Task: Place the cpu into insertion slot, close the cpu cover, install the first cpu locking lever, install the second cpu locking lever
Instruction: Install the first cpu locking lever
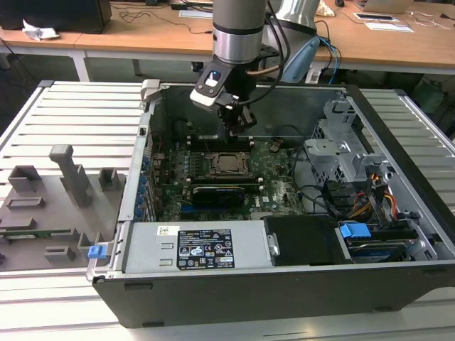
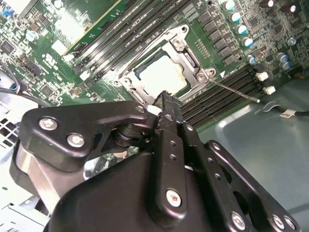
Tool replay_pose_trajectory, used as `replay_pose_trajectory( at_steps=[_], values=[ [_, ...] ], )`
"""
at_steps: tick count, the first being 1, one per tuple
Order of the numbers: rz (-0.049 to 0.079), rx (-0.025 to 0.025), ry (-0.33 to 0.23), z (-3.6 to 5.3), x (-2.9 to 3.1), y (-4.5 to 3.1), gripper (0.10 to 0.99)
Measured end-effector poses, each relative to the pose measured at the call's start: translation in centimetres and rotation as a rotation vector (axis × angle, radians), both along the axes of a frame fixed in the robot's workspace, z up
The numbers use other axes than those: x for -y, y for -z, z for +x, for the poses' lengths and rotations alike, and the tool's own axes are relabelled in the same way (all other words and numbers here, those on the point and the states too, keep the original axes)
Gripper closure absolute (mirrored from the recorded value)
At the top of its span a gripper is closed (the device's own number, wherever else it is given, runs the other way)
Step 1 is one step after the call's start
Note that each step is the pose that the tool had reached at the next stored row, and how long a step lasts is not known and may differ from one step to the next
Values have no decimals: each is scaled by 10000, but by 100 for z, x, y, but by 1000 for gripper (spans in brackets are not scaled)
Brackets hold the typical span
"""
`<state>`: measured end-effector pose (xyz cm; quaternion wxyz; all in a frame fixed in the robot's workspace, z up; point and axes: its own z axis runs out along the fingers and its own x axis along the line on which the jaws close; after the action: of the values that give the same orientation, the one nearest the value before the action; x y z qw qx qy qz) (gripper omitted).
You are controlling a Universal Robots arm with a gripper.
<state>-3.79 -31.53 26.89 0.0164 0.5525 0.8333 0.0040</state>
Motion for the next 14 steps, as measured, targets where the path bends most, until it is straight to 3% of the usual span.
replay_pose_trajectory(
  at_steps=[8, 14],
  values=[
    [0, 1, -2038, 0, 0, 0, 980],
    [0, 0, -3107, 0, 0, 0, 980]
  ],
)
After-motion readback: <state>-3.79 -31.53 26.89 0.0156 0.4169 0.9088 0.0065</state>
